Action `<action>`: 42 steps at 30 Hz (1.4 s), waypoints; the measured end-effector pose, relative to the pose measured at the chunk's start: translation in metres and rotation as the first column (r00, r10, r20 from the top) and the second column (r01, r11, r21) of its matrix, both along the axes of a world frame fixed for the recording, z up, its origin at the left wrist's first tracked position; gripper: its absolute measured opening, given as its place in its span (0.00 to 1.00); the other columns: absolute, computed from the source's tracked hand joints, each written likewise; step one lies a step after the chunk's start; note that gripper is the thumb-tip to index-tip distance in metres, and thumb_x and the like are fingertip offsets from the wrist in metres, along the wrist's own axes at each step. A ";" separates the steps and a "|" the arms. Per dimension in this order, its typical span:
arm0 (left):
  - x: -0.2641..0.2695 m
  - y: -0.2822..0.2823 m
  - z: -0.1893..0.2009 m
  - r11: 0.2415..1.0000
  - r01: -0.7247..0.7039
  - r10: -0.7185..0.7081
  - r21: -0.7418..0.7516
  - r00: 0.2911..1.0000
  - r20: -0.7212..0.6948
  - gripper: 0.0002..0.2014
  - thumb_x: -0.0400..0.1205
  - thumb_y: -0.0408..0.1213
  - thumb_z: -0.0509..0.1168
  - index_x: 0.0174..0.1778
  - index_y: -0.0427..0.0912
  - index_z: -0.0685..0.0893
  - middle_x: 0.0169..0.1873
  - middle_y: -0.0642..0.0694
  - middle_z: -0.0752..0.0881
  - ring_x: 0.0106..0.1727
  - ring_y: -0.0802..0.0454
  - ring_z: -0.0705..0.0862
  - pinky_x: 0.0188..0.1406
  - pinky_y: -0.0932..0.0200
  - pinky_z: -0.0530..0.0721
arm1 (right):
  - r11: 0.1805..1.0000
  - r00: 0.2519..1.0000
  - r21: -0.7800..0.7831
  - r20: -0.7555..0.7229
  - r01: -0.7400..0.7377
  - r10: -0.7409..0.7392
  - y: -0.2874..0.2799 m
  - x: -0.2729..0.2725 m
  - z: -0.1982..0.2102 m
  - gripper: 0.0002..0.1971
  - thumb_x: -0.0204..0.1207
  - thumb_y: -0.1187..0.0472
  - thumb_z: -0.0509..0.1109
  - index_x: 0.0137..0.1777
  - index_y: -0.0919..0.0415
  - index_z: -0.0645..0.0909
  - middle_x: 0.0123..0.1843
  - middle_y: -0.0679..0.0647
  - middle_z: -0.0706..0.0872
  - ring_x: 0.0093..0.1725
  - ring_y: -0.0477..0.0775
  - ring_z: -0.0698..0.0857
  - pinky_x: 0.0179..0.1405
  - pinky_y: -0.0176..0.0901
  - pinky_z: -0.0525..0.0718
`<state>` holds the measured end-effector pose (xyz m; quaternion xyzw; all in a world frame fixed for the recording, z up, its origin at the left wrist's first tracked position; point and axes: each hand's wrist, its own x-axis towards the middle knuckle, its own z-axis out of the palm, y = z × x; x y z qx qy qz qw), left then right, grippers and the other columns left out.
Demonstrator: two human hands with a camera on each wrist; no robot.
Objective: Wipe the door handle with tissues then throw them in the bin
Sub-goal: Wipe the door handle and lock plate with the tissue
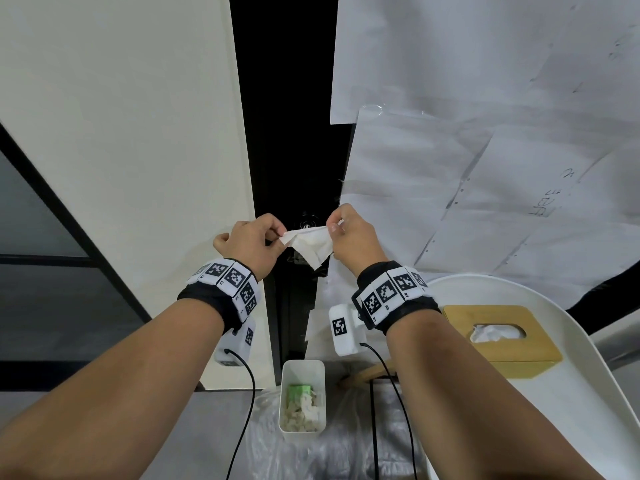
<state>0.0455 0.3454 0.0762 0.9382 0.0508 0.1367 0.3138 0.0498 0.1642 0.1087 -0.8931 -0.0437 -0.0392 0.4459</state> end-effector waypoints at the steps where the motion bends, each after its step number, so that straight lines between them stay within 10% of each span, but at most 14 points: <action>1: 0.000 0.000 0.000 1.000 0.003 -0.003 0.000 1.000 -0.004 0.06 0.75 0.54 0.69 0.41 0.64 0.77 0.36 0.63 0.84 0.51 0.57 0.81 0.67 0.41 0.65 | 1.000 1.000 0.014 -0.002 -0.001 0.001 -0.001 0.000 0.000 0.07 0.81 0.66 0.57 0.49 0.54 0.74 0.42 0.55 0.81 0.40 0.60 0.84 0.45 0.55 0.86; 6: 0.000 -0.001 -0.002 1.000 0.022 -0.022 0.011 1.000 -0.013 0.10 0.76 0.50 0.70 0.47 0.69 0.77 0.36 0.65 0.85 0.55 0.59 0.80 0.70 0.40 0.63 | 1.000 1.000 0.016 0.014 -0.002 0.002 -0.005 -0.002 0.005 0.22 0.72 0.78 0.56 0.57 0.52 0.77 0.58 0.56 0.75 0.51 0.52 0.79 0.38 0.28 0.74; 10: -0.001 -0.005 0.001 0.999 0.028 -0.028 0.024 1.000 -0.004 0.08 0.78 0.50 0.69 0.49 0.70 0.82 0.37 0.66 0.84 0.58 0.58 0.79 0.63 0.47 0.64 | 0.999 0.998 -0.011 -0.046 -0.041 0.041 -0.005 -0.003 0.007 0.31 0.70 0.80 0.56 0.68 0.53 0.76 0.65 0.57 0.69 0.48 0.48 0.78 0.41 0.30 0.78; 13: -0.001 -0.006 0.003 0.999 0.023 -0.022 0.044 1.000 -0.017 0.08 0.80 0.48 0.67 0.41 0.70 0.83 0.37 0.65 0.84 0.56 0.56 0.79 0.56 0.49 0.64 | 0.997 0.994 -0.052 -0.096 -0.062 0.057 -0.006 0.000 0.007 0.29 0.68 0.80 0.56 0.64 0.56 0.82 0.58 0.59 0.78 0.35 0.49 0.80 0.25 0.28 0.75; 18: 0.002 -0.002 0.002 0.999 -0.001 0.002 0.037 1.000 -0.026 0.08 0.80 0.47 0.65 0.39 0.70 0.81 0.38 0.59 0.85 0.52 0.58 0.79 0.57 0.51 0.62 | 0.987 0.997 -0.161 -0.081 -0.019 0.006 -0.007 0.003 0.002 0.13 0.77 0.69 0.57 0.53 0.57 0.80 0.47 0.57 0.85 0.46 0.58 0.83 0.47 0.48 0.83; 23: 0.000 -0.004 0.003 0.998 -0.005 0.007 0.057 1.000 -0.029 0.09 0.79 0.44 0.64 0.41 0.67 0.80 0.31 0.57 0.82 0.51 0.55 0.79 0.62 0.50 0.62 | 0.999 0.996 0.050 -0.086 0.005 -0.001 -0.008 0.005 0.002 0.17 0.71 0.75 0.53 0.48 0.52 0.74 0.42 0.53 0.81 0.37 0.50 0.78 0.31 0.36 0.74; 30: 0.001 -0.004 0.006 0.998 -0.002 -0.007 -0.070 0.993 -0.117 0.17 0.75 0.37 0.58 0.42 0.68 0.83 0.40 0.55 0.84 0.59 0.57 0.77 0.61 0.55 0.57 | 0.986 0.994 0.163 -0.088 -0.045 0.060 -0.004 0.005 0.007 0.18 0.72 0.68 0.63 0.58 0.51 0.82 0.54 0.48 0.80 0.47 0.45 0.80 0.42 0.33 0.75; 33: -0.001 -0.003 0.012 0.980 -0.008 -0.019 -0.197 0.990 -0.138 0.15 0.75 0.47 0.54 0.42 0.65 0.87 0.45 0.55 0.87 0.58 0.56 0.77 0.56 0.56 0.55 | 0.988 0.992 0.098 0.004 -0.123 0.123 0.001 0.002 0.006 0.19 0.75 0.68 0.64 0.62 0.52 0.83 0.60 0.49 0.75 0.55 0.44 0.77 0.50 0.28 0.74; 38: -0.002 -0.004 0.019 0.977 -0.002 -0.029 -0.213 0.989 -0.142 0.13 0.79 0.50 0.55 0.47 0.65 0.86 0.51 0.61 0.85 0.57 0.56 0.77 0.56 0.53 0.57 | 0.982 0.978 0.073 0.130 -0.176 0.166 0.012 -0.002 0.000 0.22 0.68 0.77 0.62 0.56 0.53 0.76 0.42 0.50 0.79 0.45 0.48 0.81 0.46 0.39 0.81; 42: 0.003 0.000 0.014 0.952 0.029 -0.081 -0.305 0.984 -0.161 0.15 0.76 0.59 0.55 0.47 0.64 0.86 0.51 0.59 0.87 0.59 0.52 0.81 0.70 0.43 0.68 | 0.974 0.965 0.038 0.149 -0.222 0.214 0.012 -0.008 0.000 0.17 0.66 0.80 0.62 0.45 0.59 0.81 0.41 0.43 0.79 0.48 0.51 0.80 0.47 0.40 0.80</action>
